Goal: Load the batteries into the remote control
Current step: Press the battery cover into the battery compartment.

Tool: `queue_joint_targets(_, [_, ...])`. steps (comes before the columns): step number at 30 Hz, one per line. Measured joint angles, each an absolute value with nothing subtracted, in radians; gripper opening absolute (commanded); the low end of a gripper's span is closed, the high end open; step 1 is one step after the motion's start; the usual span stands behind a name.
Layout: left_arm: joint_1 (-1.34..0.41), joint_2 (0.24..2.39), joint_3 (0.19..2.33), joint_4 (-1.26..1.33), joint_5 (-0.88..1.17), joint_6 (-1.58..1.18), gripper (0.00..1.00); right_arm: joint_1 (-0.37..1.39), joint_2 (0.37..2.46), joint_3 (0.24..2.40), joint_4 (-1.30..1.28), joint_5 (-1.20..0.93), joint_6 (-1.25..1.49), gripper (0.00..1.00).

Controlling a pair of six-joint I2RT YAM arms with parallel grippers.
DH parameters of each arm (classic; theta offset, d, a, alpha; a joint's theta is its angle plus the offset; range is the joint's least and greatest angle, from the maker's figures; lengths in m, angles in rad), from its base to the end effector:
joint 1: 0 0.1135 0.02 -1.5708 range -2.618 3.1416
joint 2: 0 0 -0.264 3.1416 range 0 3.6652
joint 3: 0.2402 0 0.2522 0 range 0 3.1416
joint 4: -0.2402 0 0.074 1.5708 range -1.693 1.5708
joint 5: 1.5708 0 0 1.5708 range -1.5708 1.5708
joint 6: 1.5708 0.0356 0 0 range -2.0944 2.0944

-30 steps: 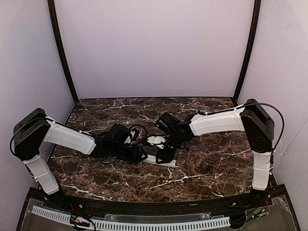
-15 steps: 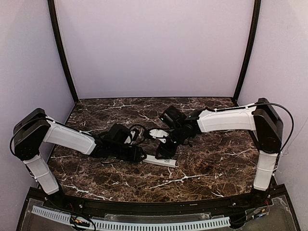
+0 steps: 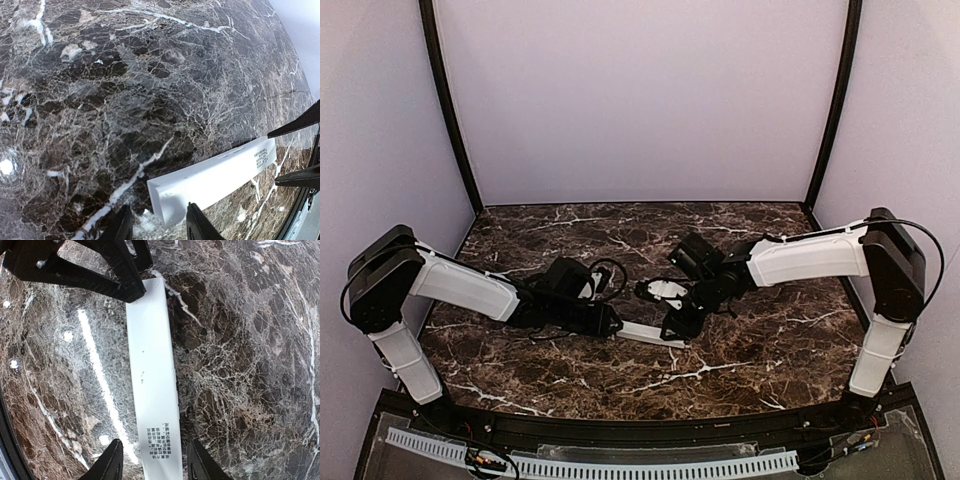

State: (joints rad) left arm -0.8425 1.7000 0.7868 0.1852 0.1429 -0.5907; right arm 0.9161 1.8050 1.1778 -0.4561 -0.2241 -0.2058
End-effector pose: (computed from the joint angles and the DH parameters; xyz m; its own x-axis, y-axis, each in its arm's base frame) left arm 0.2177 -0.2517 0.1454 -0.8187 0.0897 -0.5672 0.4257 0.7578 -0.4945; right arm 0.2164 0.2949 0.1791 -0.3556 -0.7905 -0.4987 -0.9291 0.3571 0.0965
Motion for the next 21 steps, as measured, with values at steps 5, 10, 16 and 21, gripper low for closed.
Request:
queue_joint_targets(5, [-0.842, 1.7, 0.787, 0.186, 0.146, -0.587, 0.36, 0.915, 1.805, 1.17, -0.444, -0.22, -0.196, 0.44])
queue_joint_targets(10, [-0.842, 1.7, 0.791, 0.184, 0.146, -0.585, 0.36, 0.892, 1.779, 1.144, -0.43, -0.223, -0.138, 0.44])
queue_joint_targets(16, [-0.846, 1.7, 0.813, 0.184, 0.145, -0.575, 0.36, 0.833, 1.661, 1.087, -0.43, -0.231, 0.018, 0.41])
queue_joint_targets(21, [-0.857, 1.7, 0.818, 0.183, 0.139, -0.566, 0.36, 0.791, 1.596, 1.013, -0.415, -0.278, 0.166, 0.38])
